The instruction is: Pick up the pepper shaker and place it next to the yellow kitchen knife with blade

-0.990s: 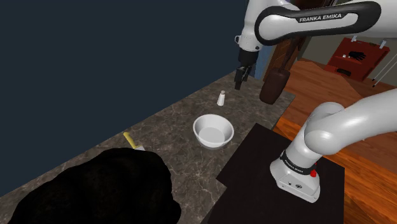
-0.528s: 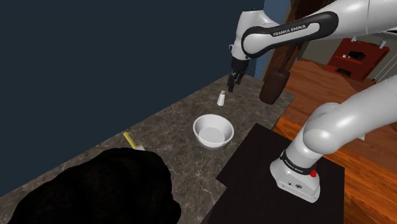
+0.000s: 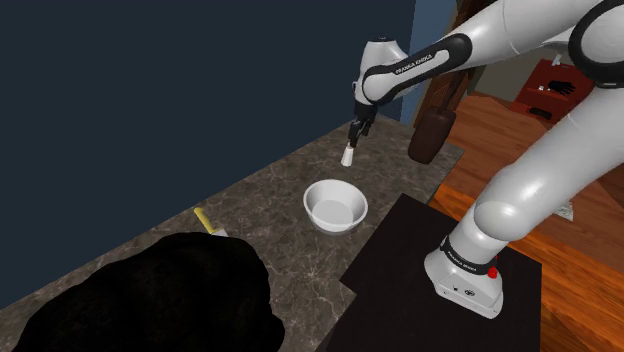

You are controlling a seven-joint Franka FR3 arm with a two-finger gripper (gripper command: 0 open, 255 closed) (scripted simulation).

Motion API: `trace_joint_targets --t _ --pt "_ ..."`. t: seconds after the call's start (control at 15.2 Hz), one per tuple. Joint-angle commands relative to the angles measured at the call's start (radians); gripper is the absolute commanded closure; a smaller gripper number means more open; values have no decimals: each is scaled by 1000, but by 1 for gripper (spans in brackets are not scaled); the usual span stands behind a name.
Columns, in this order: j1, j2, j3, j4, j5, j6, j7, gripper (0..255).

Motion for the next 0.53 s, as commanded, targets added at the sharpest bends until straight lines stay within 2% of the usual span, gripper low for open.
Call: trace_joint_targets --t 0.0,0.46 --pt "-13 75 -17 38 -3 49 -17 0" --pt "-54 325 -56 186 18 183 -70 0"
